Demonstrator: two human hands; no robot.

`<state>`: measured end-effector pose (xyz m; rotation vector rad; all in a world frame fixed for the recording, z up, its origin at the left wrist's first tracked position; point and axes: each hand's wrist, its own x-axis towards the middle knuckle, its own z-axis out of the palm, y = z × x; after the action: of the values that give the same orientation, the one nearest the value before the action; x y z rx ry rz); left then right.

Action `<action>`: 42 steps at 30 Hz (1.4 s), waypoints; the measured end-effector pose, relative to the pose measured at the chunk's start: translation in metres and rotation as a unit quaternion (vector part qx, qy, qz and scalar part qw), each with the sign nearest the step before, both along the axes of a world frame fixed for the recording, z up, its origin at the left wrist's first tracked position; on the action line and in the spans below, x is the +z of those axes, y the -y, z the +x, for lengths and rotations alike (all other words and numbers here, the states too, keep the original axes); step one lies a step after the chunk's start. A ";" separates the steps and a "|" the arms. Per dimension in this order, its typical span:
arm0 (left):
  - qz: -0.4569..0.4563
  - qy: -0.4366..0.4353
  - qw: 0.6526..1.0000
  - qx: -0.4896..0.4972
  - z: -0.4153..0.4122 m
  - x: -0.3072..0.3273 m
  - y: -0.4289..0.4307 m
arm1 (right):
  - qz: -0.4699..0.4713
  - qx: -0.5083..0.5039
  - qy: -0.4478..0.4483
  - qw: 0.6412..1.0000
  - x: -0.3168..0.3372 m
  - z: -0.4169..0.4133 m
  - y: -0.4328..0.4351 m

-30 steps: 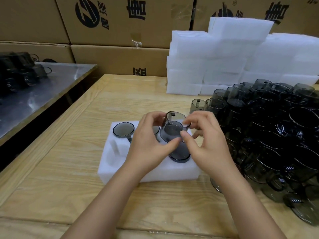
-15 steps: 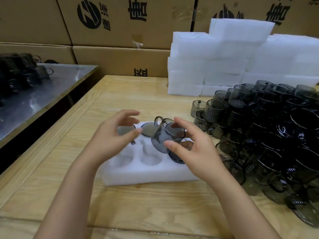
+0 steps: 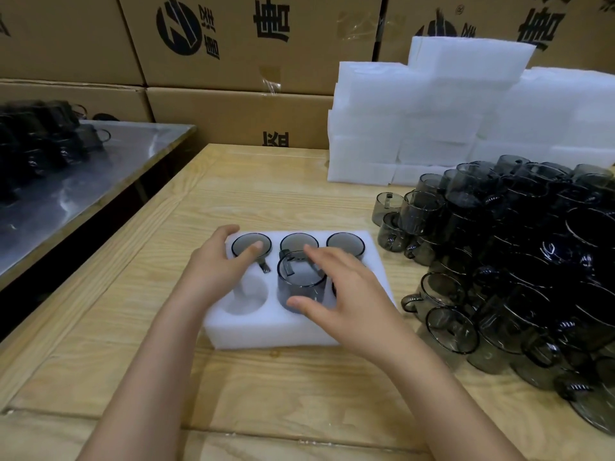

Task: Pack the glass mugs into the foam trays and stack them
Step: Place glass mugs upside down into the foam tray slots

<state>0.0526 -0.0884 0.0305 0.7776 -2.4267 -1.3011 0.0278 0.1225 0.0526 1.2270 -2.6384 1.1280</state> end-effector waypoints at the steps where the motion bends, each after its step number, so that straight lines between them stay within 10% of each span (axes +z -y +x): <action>1: -0.030 0.000 1.000 -0.001 0.001 0.002 -0.002 | 0.013 0.003 -0.001 1.000 0.001 -0.001 -0.001; 5: -0.188 -0.107 0.972 -0.093 0.008 0.014 -0.011 | 0.060 0.019 -0.012 0.998 0.004 -0.004 -0.001; 10: -0.157 -0.102 0.946 -0.264 0.012 0.022 -0.020 | 0.098 0.027 -0.072 0.992 0.007 -0.001 0.003; 17: -0.082 -0.134 0.954 -0.254 0.007 0.017 -0.018 | -0.030 0.001 0.055 0.998 0.025 -0.012 0.014; 22: 0.006 -0.241 0.954 -0.177 0.007 0.018 -0.015 | 0.198 -0.016 -0.035 0.979 0.021 -0.015 0.062; 28: -0.099 -0.172 0.926 -0.321 0.003 0.022 -0.051 | 0.318 0.024 -0.107 0.942 0.013 -0.019 0.062; 42: -0.261 -0.046 0.922 -0.283 0.007 0.021 -0.061 | 0.329 -0.012 -0.184 0.926 -0.011 -0.016 0.059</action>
<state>0.0597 -0.0276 0.0514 -0.1376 -2.8261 -0.7268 0.0115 0.0634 0.0418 1.2996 -2.7701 -0.0478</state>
